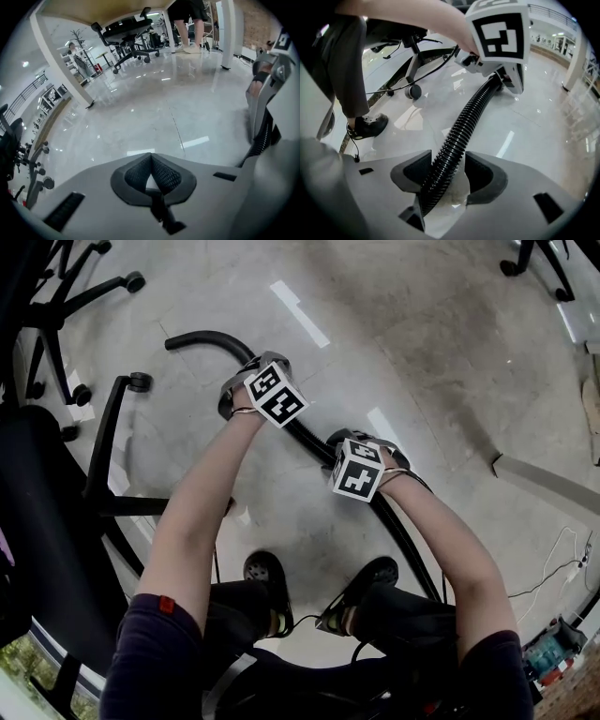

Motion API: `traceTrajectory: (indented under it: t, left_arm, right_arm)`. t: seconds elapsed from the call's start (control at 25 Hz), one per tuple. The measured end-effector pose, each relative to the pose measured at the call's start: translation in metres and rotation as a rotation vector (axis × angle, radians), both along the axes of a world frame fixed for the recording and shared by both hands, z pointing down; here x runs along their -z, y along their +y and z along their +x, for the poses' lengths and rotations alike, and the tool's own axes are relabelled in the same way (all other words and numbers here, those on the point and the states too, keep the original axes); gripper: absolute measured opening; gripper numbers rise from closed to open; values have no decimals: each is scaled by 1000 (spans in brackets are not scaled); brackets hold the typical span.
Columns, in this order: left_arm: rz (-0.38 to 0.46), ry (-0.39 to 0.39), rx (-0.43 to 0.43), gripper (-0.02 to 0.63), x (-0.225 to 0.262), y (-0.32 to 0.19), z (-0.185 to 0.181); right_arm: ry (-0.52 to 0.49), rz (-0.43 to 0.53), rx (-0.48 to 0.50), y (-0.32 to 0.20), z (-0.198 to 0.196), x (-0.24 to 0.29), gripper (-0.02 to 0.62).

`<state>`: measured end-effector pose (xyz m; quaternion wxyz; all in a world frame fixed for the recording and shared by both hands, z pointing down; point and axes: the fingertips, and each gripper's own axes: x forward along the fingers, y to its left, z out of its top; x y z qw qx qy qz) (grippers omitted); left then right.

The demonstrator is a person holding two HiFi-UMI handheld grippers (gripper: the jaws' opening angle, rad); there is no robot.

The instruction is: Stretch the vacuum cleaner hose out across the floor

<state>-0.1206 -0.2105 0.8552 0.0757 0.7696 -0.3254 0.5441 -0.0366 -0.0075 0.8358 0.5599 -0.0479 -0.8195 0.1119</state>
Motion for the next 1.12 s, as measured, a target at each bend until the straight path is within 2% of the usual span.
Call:
traceTrajectory:
  t: [0.12,0.32,0.48,0.6,0.72,0.8,0.84,0.92,1.04,1.12]
  left_arm:
    - [28,9,1,6,3,-1,-1]
    - [30,-43,-4,6,0,-3,-9]
    - [41,-76,-7,6,-2,-7,-3]
    - [25,-69,13,6,-3,-5,-5]
    - [15,-43,1,6,0,-4,-2]
    - [11,-43,-41,6,-1,1,-1]
    - [7,-46,-70,6,-2,4,-1]
    - [-26,-43,-148,6,-2,11,2]
    - [-107,16,-320,7,17,32,12]
    - [-117,45,-454,7,40,46,22]
  right_arm:
    - [-17,-46,-80,-2,4,4,221]
    - [30,-39,-142,-13,34,29,221]
    - [33,-176,-244,22,50,60,237]
    - [55,-186,-199,62,36,43,249]
    - [111,-85,-131,76,26,17,249]
    - [147,-2,-100,72,23,5,229]
    - [161,23,-94,69,23,2,179]
    - [172,39,-88,65,24,0,179]
    - [166,37,-76,66,22,0,179]
    - [171,28,-68,67,23,-1,179]
